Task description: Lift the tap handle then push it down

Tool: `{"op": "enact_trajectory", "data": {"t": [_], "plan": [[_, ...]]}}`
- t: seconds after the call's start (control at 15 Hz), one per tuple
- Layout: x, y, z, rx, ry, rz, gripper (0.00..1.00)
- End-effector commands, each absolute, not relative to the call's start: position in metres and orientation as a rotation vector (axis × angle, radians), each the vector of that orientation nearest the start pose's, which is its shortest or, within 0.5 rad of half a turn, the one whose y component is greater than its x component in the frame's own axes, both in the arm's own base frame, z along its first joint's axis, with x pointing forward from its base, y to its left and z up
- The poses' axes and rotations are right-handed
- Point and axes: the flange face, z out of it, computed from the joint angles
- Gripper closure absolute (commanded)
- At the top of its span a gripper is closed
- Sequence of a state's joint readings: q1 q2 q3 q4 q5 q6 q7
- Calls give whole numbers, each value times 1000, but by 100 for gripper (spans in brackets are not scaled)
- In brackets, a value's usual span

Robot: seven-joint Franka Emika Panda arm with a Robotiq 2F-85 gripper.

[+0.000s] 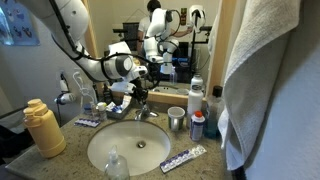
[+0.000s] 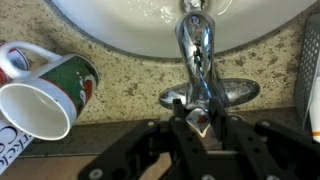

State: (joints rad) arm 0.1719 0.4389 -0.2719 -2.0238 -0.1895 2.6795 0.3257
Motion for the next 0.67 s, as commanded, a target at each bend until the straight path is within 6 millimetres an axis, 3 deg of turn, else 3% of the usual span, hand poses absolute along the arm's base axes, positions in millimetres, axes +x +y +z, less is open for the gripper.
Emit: {"op": "enact_trajectory", "data": {"t": [0.0,0.6], "plan": [[608,-104,308,-3306,607,-311,93],[610,-108,302,-3263,552,-78,93]]}}
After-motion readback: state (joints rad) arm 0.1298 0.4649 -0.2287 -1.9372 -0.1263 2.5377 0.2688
